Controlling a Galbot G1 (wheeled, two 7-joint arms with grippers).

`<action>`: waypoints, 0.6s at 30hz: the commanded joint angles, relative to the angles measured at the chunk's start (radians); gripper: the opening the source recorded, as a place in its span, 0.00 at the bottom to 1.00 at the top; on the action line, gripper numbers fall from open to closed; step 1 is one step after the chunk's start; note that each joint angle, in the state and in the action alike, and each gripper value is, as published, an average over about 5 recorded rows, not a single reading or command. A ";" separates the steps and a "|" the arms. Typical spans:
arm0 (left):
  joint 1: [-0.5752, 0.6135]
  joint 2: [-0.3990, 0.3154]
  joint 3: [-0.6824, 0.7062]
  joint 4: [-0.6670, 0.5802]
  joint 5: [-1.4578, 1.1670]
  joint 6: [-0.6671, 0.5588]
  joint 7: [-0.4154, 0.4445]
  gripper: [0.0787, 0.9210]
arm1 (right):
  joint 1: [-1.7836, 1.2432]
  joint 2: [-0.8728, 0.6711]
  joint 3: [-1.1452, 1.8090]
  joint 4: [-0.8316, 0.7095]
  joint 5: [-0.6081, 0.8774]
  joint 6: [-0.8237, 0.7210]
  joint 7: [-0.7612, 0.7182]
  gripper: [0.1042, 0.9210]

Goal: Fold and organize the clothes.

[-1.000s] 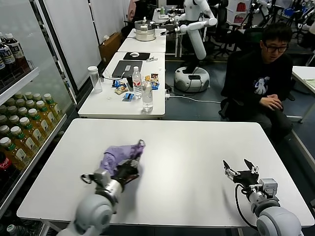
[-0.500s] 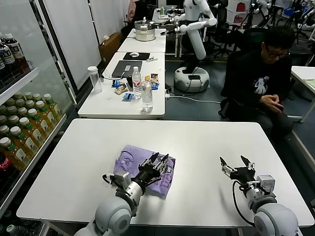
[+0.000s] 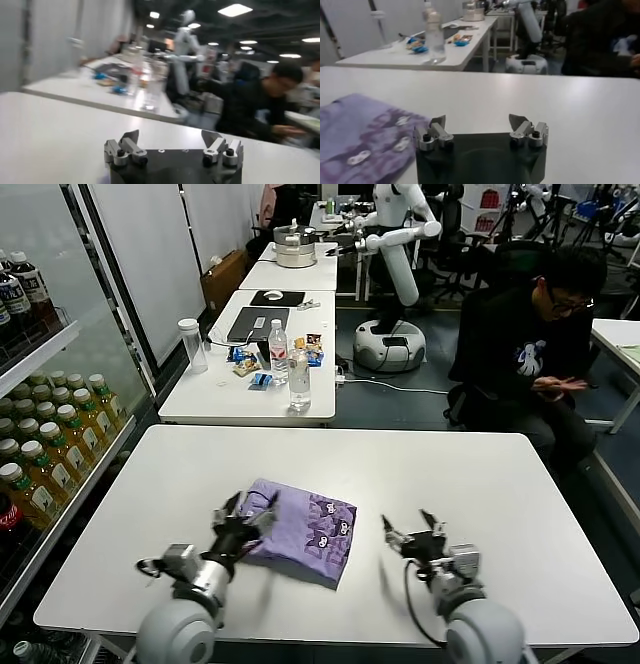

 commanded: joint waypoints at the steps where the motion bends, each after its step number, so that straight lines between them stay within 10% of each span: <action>1: 0.155 0.012 -0.231 -0.014 0.037 -0.048 -0.032 0.88 | 0.106 0.165 -0.275 -0.218 -0.099 0.007 0.068 0.88; 12: 0.157 -0.005 -0.217 -0.012 0.067 -0.055 -0.033 0.88 | 0.140 0.188 -0.274 -0.254 -0.078 -0.015 0.083 0.88; 18: 0.157 -0.004 -0.214 -0.015 0.067 -0.054 -0.034 0.88 | 0.152 0.160 -0.258 -0.247 -0.059 -0.025 0.077 0.72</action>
